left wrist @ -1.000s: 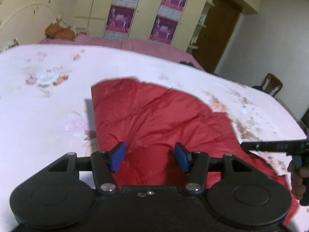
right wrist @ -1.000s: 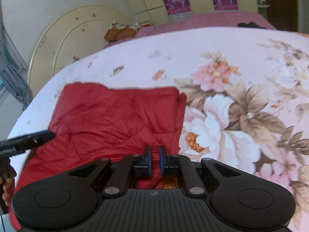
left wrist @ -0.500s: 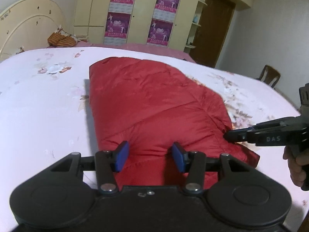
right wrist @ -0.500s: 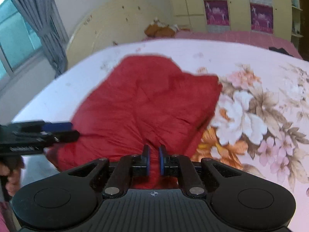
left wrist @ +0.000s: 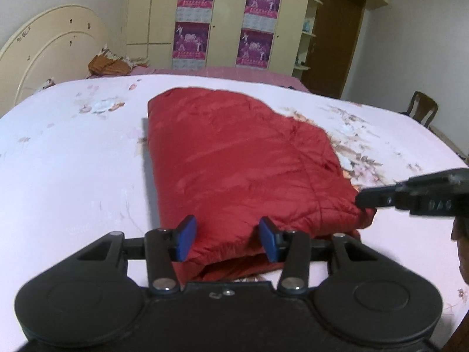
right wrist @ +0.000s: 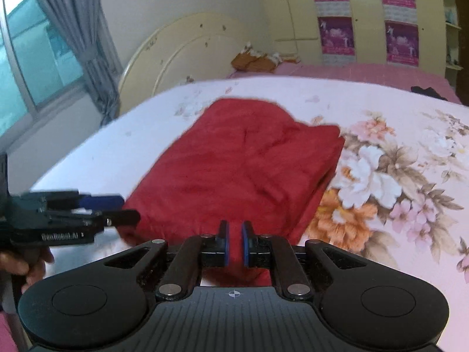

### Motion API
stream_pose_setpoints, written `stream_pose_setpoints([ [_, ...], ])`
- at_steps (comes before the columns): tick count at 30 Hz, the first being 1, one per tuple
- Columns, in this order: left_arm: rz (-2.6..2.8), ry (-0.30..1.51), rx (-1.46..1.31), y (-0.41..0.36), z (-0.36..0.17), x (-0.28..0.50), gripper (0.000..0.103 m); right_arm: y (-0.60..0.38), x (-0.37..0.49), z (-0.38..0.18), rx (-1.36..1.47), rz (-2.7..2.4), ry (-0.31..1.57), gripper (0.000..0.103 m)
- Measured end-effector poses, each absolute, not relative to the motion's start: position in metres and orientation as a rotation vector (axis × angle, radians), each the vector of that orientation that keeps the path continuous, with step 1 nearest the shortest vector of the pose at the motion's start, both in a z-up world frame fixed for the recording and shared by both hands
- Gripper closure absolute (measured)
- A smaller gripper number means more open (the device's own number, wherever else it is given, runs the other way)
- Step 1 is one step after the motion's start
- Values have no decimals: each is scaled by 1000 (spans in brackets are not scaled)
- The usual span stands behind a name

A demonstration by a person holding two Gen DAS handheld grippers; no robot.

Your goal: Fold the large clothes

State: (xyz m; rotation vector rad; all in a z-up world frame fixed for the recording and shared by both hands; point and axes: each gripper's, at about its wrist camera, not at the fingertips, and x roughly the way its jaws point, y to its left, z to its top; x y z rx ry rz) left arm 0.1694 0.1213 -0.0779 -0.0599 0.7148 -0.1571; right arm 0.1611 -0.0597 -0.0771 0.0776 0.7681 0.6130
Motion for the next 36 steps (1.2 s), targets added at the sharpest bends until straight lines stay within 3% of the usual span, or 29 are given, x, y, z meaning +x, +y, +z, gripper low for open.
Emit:
stream_pose_setpoints([
  [18,-136,739,-43,119,-91,171,57,-55,179,-121,87,555,891,94],
  [26,-168,625,-104,135,-54,171,58,-81,181,-67,163,532,734,94],
  [36,-153,668,-95,120,-54,194,58,-87,186,-52,188,476,738,94],
])
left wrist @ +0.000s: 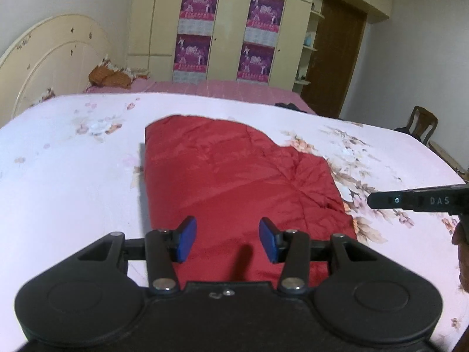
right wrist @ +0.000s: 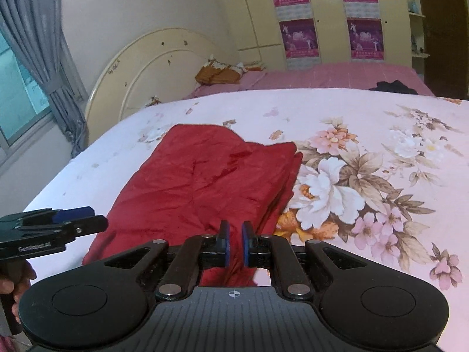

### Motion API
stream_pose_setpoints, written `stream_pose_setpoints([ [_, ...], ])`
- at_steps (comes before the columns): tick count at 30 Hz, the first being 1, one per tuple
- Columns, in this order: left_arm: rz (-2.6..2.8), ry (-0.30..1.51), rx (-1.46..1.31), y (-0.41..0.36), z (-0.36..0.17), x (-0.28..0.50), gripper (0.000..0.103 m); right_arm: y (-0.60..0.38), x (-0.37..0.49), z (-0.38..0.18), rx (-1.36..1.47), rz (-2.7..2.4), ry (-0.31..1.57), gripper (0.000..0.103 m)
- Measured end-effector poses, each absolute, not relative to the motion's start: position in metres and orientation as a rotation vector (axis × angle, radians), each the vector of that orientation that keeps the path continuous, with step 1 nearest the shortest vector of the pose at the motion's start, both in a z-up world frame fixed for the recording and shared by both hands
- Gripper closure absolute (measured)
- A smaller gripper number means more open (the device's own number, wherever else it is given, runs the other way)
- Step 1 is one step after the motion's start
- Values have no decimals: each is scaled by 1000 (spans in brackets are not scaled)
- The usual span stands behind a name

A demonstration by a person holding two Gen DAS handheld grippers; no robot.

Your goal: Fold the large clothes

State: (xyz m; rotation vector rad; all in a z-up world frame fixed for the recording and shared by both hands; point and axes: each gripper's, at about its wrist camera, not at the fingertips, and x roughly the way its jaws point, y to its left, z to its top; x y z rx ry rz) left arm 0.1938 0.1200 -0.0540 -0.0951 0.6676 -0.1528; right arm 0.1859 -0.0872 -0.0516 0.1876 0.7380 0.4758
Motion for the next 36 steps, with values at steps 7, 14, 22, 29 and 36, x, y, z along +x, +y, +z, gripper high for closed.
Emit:
stream_pose_setpoints([
  [7,-63,628,-120,99,-29,145,4,-89,138,-36,160,426,750,93],
  [14,20,649,-80,73,-11,98,0,-94,81,-20,61,287,680,0],
  [22,39,643,-56,55,8,48,0,-111,28,-4,82,247,674,0],
  [29,31,630,-72,39,14,22,0,-112,-10,-1,63,234,673,0],
  [36,30,598,-55,31,20,14,0,-117,-21,10,65,235,641,0],
])
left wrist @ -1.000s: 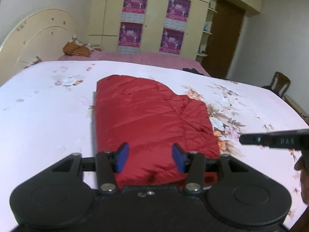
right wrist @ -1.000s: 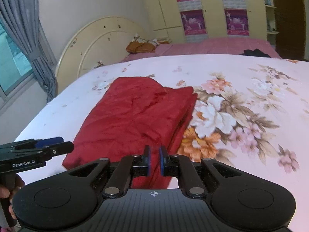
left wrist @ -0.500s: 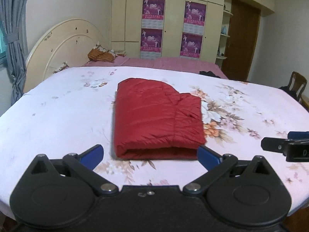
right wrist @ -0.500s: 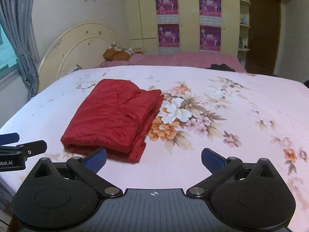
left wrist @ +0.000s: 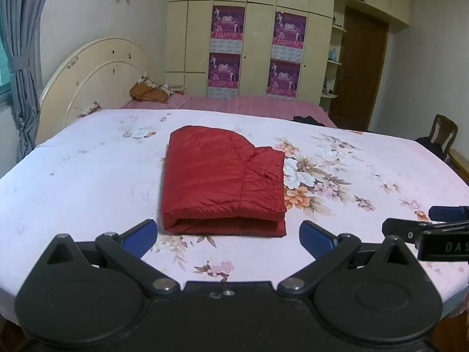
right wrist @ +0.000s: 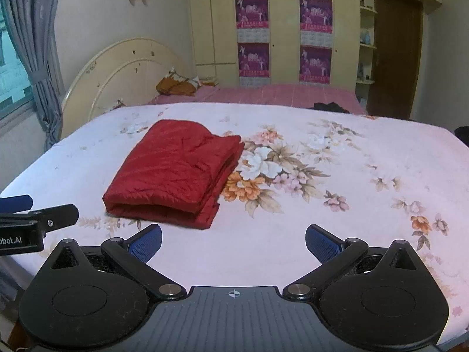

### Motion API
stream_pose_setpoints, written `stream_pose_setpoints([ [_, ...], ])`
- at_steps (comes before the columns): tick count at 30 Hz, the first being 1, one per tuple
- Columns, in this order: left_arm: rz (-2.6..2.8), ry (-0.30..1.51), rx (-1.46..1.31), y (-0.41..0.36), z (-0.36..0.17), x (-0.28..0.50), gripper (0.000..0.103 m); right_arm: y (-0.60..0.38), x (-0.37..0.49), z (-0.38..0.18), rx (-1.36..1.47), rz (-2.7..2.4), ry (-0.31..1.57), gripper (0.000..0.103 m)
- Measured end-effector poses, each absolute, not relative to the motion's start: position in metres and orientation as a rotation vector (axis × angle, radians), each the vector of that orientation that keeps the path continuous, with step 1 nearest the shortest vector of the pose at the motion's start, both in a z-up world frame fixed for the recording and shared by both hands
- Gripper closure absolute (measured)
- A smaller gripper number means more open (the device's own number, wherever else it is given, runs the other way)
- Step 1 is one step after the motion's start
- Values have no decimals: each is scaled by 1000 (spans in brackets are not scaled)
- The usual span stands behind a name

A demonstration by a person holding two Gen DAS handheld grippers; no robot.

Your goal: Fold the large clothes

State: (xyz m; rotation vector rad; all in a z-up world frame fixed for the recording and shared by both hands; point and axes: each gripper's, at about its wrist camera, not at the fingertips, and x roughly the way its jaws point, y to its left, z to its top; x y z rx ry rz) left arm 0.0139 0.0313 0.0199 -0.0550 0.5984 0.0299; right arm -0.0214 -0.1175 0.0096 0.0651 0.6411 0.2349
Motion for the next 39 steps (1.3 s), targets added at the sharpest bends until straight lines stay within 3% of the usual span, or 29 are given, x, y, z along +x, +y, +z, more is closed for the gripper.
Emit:
stream_pose_setpoints([
  [39,27,578,-43,31,27,13,0,-125,-17,23,60,261,616,0],
])
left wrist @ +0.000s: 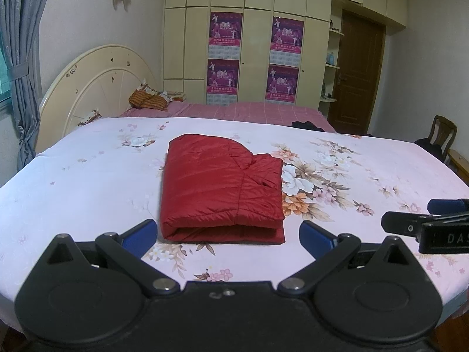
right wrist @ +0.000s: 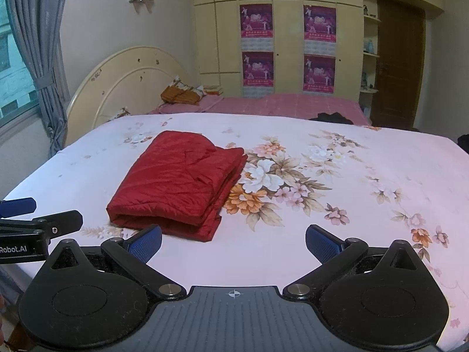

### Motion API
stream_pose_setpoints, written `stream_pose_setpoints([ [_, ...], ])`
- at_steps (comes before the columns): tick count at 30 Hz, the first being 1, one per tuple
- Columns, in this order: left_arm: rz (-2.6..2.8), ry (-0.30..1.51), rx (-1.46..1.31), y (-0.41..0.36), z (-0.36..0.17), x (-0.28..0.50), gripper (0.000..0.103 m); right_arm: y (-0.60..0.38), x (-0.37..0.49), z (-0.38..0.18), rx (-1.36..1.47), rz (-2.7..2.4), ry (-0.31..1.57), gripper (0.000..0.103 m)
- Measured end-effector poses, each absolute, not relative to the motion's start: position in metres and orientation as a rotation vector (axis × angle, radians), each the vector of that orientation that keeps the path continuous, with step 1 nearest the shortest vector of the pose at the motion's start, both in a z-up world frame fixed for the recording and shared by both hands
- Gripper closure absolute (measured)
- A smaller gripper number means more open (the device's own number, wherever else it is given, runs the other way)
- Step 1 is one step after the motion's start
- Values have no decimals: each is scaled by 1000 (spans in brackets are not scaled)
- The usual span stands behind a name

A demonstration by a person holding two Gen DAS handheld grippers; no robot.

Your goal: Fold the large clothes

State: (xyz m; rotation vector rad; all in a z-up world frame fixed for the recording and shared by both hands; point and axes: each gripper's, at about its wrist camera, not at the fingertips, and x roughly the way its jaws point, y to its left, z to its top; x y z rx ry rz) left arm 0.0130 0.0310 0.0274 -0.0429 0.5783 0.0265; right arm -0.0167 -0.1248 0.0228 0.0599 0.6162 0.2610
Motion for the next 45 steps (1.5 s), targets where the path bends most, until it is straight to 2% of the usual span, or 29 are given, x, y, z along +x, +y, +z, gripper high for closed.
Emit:
stream_pose_setpoints([
  [45,4,566,-32,32,30,12,2,-118,-18,28,51,267,606,0],
])
